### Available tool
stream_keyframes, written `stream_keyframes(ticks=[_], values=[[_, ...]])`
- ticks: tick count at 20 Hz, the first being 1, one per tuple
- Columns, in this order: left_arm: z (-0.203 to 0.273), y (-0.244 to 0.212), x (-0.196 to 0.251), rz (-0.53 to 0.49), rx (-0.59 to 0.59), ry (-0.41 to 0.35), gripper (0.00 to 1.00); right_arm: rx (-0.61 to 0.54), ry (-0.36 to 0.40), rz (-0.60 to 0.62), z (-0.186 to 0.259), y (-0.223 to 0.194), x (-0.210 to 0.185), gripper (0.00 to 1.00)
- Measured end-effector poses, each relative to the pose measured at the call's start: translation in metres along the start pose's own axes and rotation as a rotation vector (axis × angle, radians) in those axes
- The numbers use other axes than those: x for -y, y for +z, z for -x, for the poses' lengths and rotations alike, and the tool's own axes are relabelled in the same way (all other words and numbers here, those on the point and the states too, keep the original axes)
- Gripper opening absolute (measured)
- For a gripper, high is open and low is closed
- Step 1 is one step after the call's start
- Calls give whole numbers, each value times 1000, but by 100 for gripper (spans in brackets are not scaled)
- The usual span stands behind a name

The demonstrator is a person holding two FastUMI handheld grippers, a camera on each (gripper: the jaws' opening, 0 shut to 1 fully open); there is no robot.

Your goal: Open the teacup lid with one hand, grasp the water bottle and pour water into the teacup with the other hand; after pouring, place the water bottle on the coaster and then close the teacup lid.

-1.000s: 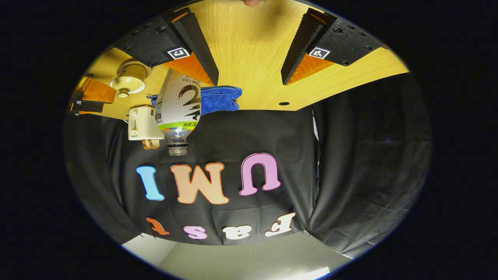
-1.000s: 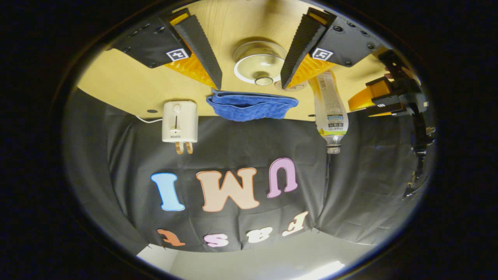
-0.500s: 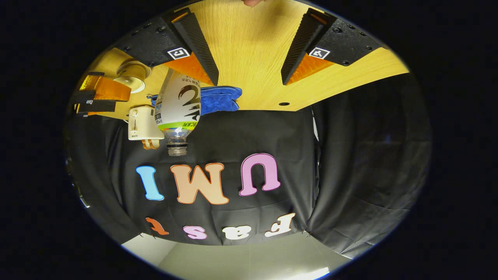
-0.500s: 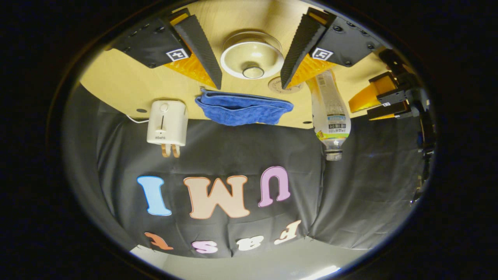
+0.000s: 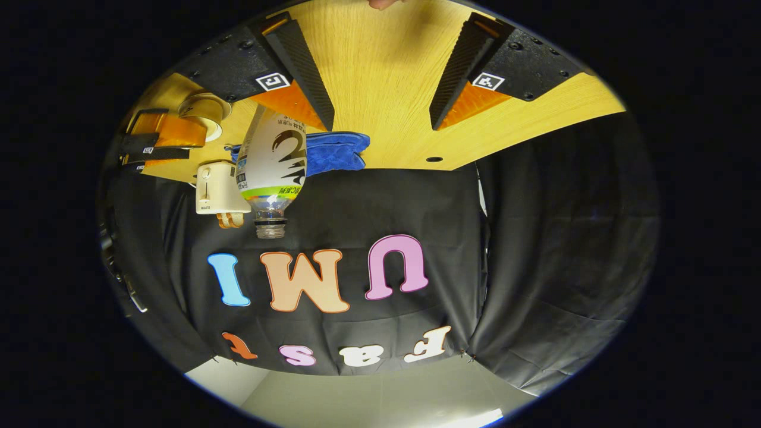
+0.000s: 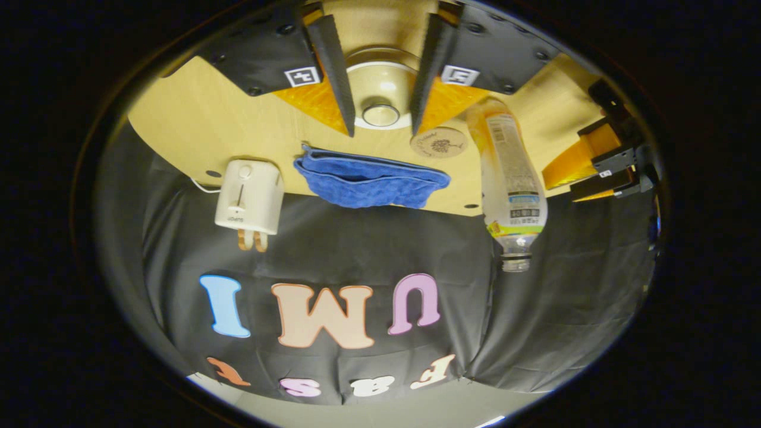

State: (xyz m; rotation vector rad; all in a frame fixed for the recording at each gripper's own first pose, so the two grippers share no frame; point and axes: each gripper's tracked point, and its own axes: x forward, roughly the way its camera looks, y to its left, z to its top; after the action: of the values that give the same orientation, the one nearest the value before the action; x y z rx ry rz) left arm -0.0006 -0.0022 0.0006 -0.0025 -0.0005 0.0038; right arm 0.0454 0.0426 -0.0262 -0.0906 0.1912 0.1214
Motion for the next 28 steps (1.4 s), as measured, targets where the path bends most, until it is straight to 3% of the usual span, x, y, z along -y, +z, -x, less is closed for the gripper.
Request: stream_keyframes(ticks=[6,11,21,28], values=[[0,0,1,-1,-1,1,94,-9,15,-26,-3,-1,1,31],[2,1,7,1,2,-32,95,30,29,-65,1,16,2,30],[20,-7,82,31,-87,-309,95,132,18,-103,29,53,32,30],[-3,-18,104,80,-151,-342,95,172,-27,-140,49,56,67,31]])
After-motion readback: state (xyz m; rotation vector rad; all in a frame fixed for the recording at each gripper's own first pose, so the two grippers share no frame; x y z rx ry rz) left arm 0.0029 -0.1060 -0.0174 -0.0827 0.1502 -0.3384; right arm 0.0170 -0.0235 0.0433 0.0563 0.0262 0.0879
